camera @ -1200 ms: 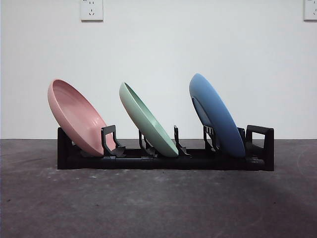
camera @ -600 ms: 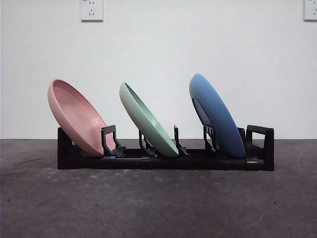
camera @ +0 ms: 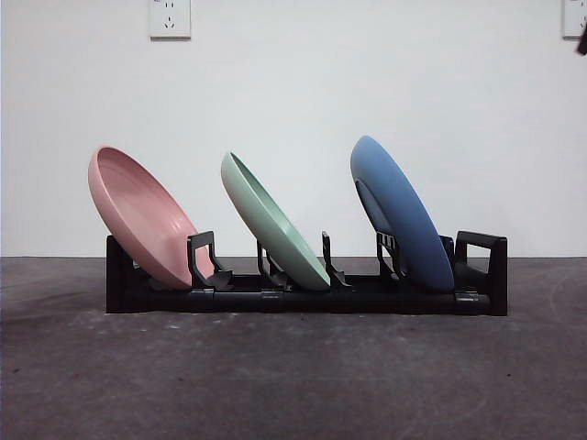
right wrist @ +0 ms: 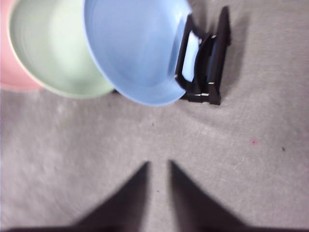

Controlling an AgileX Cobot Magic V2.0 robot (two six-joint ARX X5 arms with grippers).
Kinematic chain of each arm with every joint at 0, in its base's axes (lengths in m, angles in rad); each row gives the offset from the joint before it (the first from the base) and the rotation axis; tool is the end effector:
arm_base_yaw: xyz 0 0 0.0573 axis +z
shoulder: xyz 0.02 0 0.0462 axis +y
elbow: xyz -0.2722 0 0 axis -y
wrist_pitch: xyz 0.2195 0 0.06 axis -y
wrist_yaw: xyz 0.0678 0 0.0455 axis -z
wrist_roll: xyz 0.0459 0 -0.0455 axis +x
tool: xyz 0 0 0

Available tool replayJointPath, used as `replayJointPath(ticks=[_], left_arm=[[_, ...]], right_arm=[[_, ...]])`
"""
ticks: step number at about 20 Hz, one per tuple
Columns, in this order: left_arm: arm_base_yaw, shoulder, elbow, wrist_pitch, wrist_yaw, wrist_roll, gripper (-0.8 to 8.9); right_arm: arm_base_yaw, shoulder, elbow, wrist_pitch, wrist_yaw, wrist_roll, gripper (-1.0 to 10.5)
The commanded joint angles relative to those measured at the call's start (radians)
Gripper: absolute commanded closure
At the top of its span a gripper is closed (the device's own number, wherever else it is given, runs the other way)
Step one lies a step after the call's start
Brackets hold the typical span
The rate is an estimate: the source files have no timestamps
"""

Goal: Place the plate

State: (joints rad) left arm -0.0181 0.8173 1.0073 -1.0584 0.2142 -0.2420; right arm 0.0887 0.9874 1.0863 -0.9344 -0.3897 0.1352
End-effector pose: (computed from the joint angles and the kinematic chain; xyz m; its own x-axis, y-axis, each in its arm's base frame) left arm 0.1106 -0.0118 0.3164 0.6273 -0.2240 -0.7459 -0.0324 0.9494 -0.3123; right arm 0.1544 0.0312 0.3303 0.5844 0.4334 -0.6860 -0.2332 0.8995 0.3696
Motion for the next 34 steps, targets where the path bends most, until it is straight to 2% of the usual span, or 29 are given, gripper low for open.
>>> replayJointPath(ticks=[1, 6, 9, 12, 19, 23, 26, 34], left_arm=[[-0.002, 0.005, 0.022, 0.008, 0.005, 0.021, 4.23], [-0.002, 0.003, 0.022, 0.007, 0.005, 0.014, 4.12], [-0.002, 0.003, 0.022, 0.008, 0.005, 0.014, 4.12], [-0.002, 0.003, 0.022, 0.009, 0.005, 0.014, 4.12], [-0.002, 0.003, 0.022, 0.063, 0.005, 0.026, 4.12], [-0.002, 0.003, 0.022, 0.064, 0.005, 0.027, 4.12], [-0.002, 0.003, 0.022, 0.064, 0.005, 0.028, 4.12], [-0.002, 0.003, 0.022, 0.061, 0.005, 0.028, 4.12]], right_arm=[[0.023, 0.024, 0.029, 0.007, -0.002, -0.046, 6.0], [0.06, 0.077, 0.067, -0.035, -0.002, -0.016, 5.9], [0.076, 0.194, 0.211, -0.148, 0.006, -0.018, 5.9], [0.1, 0.325, 0.373, -0.193, 0.026, -0.02, 6.0], [0.19, 0.573, 0.635, -0.139, 0.031, -0.032, 6.0], [0.249, 0.656, 0.651, -0.023, 0.068, -0.031, 6.0], [0.29, 0.707, 0.651, 0.015, 0.102, -0.04, 6.8], [0.351, 0.791, 0.651, 0.021, 0.208, -0.047, 7.0]])
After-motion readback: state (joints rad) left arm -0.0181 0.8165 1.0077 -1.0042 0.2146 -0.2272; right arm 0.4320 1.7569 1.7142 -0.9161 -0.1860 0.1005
